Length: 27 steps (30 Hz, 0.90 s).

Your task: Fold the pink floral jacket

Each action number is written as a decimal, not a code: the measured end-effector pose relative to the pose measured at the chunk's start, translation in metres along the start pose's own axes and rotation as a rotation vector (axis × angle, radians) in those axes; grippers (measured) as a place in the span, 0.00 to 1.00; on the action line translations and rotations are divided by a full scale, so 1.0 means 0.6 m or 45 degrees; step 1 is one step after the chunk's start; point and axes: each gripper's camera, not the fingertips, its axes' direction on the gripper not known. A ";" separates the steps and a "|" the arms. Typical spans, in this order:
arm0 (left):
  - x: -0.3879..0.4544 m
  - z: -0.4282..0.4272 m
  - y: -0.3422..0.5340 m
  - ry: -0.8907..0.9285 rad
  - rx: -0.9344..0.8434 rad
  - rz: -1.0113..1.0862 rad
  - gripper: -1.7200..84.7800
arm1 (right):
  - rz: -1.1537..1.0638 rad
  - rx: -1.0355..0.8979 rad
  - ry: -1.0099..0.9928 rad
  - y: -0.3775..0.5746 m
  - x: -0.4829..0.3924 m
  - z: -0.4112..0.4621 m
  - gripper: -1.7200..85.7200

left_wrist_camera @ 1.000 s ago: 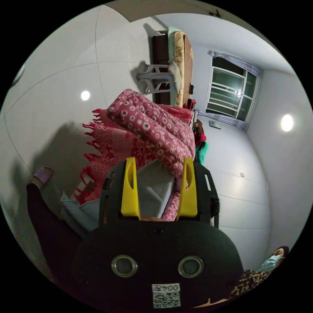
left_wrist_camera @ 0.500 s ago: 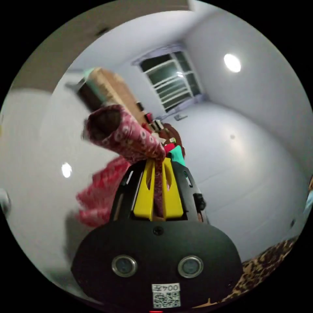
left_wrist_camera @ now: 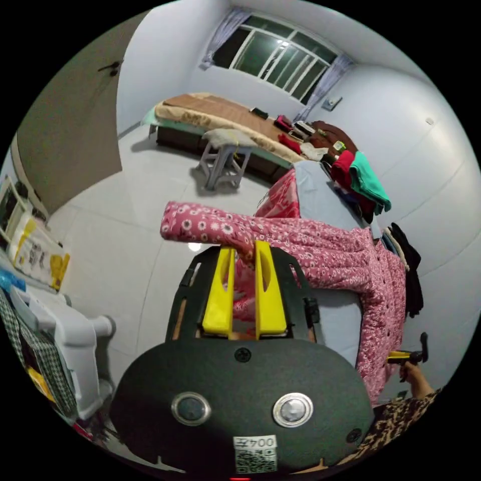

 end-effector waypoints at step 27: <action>0.778 0.295 0.255 -0.042 -0.278 1.231 0.14 | -0.027 0.080 0.005 0.101 0.099 -0.036 0.22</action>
